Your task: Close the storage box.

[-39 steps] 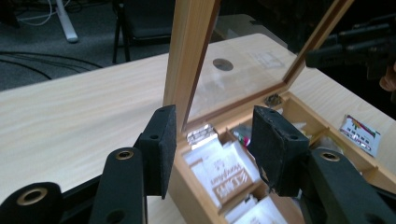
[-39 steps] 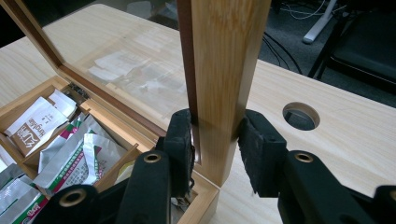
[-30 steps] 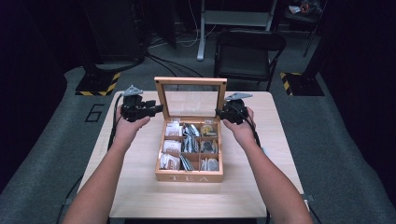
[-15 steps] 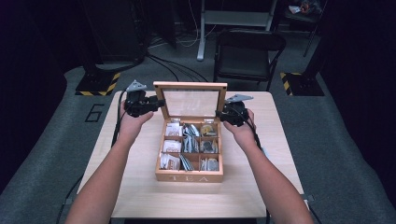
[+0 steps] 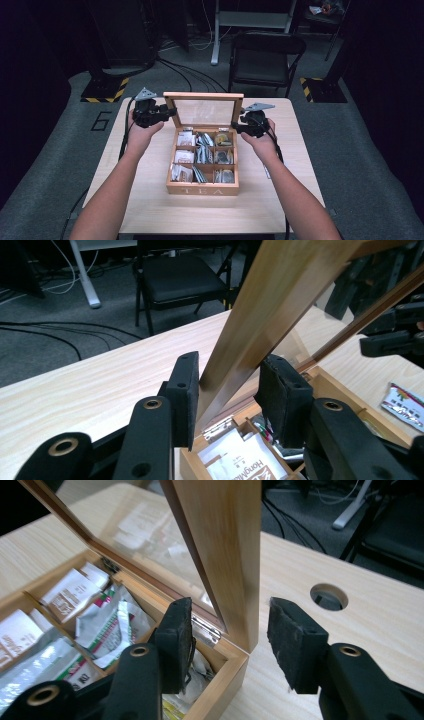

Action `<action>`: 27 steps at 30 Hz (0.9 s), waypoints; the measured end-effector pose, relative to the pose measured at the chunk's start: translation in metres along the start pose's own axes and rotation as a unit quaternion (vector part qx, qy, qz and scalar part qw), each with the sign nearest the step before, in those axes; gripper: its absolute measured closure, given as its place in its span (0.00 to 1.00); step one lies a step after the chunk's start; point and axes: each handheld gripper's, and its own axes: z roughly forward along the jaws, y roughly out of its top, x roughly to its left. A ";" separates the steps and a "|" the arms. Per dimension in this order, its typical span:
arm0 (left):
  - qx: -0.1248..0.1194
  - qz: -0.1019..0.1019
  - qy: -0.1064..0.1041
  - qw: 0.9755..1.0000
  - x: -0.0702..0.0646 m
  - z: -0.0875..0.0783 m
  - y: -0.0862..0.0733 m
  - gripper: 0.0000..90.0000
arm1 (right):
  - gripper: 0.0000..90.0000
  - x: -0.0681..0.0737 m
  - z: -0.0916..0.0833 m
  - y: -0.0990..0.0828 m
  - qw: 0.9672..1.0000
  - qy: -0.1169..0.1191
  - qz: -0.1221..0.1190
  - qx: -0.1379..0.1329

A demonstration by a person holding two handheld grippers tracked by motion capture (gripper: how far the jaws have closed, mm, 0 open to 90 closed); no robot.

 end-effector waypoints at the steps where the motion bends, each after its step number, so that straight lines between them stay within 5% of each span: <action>1: 0.000 0.000 0.000 1.000 0.000 0.000 0.000 0.67 | 0.58 0.000 0.000 0.000 1.000 0.000 0.000 0.000; 10: -0.001 -0.003 -0.011 1.000 -0.003 -0.006 -0.009 0.66 | 0.58 0.011 -0.032 0.013 1.000 0.003 -0.009 -0.030; 27: 0.008 0.010 -0.017 1.000 -0.013 -0.017 -0.024 0.65 | 0.55 0.027 -0.063 0.017 0.997 0.022 -0.036 -0.061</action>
